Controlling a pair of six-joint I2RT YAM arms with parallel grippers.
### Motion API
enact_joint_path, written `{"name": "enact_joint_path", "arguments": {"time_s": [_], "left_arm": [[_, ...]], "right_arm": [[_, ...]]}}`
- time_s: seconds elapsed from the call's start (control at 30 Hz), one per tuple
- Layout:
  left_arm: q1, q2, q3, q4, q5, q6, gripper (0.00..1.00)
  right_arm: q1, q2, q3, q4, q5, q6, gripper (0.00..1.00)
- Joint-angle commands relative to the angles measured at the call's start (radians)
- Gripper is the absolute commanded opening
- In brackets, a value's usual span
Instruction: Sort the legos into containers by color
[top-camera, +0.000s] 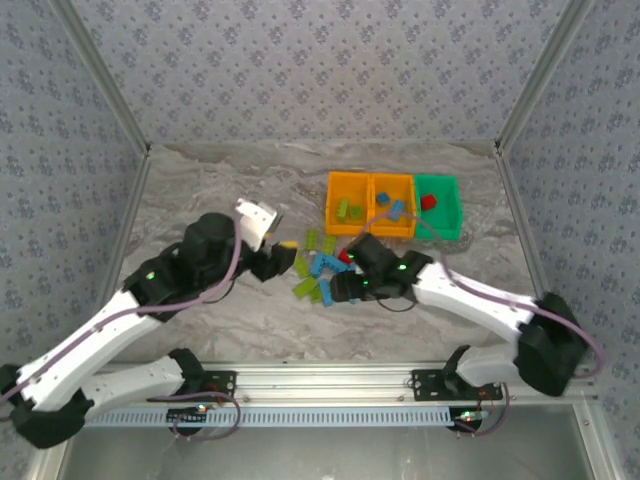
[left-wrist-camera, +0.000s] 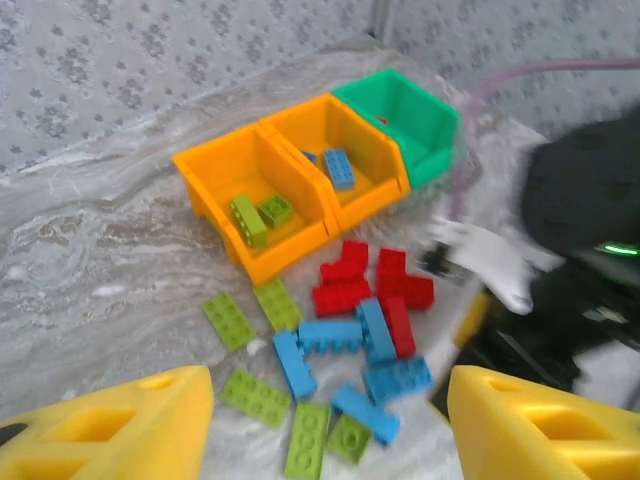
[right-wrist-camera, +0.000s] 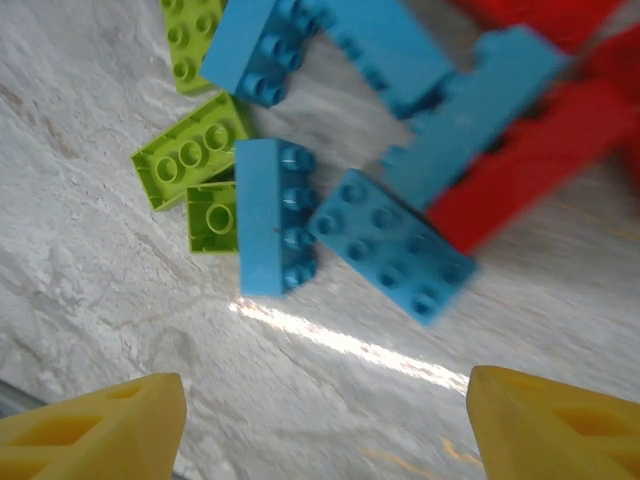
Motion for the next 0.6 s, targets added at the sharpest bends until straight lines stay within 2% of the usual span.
{"name": "enact_joint_path", "arguments": {"time_s": [0.0, 0.07, 0.23, 0.43, 0.57], "left_arm": [[0.002, -0.072, -0.051, -0.209, 0.057, 0.240, 0.69], [0.002, -0.131, -0.121, -0.190, 0.057, 0.302, 0.71], [0.002, -0.211, -0.267, -0.022, 0.069, 0.328, 0.71], [0.019, -0.189, -0.274, -0.024, 0.056, 0.326, 0.75], [0.019, -0.198, -0.284, -0.021, 0.059, 0.317, 0.76]], "right_arm": [[0.040, 0.134, 0.064, 0.113, -0.025, -0.005, 0.74], [0.048, 0.208, 0.093, 0.134, -0.024, -0.003, 0.70], [0.049, 0.277, 0.146, 0.099, 0.073, -0.004, 0.60], [0.042, 0.300, 0.157, 0.101, 0.121, -0.004, 0.47], [0.031, 0.338, 0.167, 0.122, 0.125, 0.008, 0.45]]}}
